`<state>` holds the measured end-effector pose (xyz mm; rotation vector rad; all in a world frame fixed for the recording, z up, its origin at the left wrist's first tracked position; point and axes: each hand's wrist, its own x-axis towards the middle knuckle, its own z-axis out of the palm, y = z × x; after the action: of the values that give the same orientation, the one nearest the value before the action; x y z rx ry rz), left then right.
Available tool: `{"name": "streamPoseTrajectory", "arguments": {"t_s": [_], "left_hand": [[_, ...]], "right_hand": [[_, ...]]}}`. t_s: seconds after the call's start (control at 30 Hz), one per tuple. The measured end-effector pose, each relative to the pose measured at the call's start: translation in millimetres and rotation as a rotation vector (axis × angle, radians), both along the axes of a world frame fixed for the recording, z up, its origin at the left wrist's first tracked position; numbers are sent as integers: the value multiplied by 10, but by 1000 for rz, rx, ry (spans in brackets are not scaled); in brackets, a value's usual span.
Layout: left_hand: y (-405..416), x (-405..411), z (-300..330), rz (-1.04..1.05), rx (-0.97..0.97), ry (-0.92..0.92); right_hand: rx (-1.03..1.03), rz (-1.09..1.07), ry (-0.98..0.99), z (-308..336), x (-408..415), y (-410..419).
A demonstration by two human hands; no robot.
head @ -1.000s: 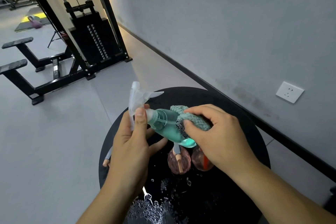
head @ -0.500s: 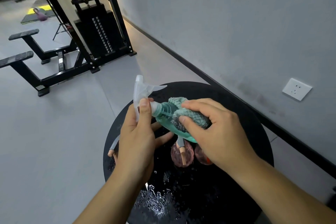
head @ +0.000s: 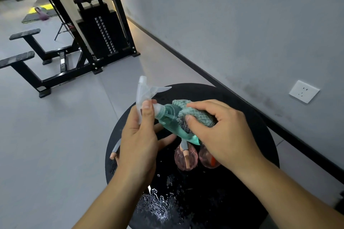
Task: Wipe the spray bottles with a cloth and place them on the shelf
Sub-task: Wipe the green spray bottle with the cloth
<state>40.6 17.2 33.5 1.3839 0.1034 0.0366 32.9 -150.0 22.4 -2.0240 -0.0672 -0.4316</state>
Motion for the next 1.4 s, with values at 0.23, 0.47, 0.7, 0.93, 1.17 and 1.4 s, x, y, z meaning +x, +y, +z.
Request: {"name": "streamPoseTrajectory", "arguments": {"t_s": [0.23, 0.47, 0.7, 0.93, 1.17, 1.4], "left_hand": [[47, 38, -3, -50, -67, -46], [121, 75, -33, -129, -98, -88], [119, 78, -63, -189, 0, -97], [92, 60, -46, -145, -8, -70], [48, 46, -18, -14, -55, -21], [-33, 26, -5, -10, -45, 4]], "right_hand": [[40, -62, -24, -25, -3, -80], [37, -86, 11, 18, 26, -167], [2, 47, 28, 28, 15, -117], [12, -11, 18, -33, 16, -117], [-32, -40, 32, -53, 29, -119], [-27, 24, -64, -68, -18, 49]]}}
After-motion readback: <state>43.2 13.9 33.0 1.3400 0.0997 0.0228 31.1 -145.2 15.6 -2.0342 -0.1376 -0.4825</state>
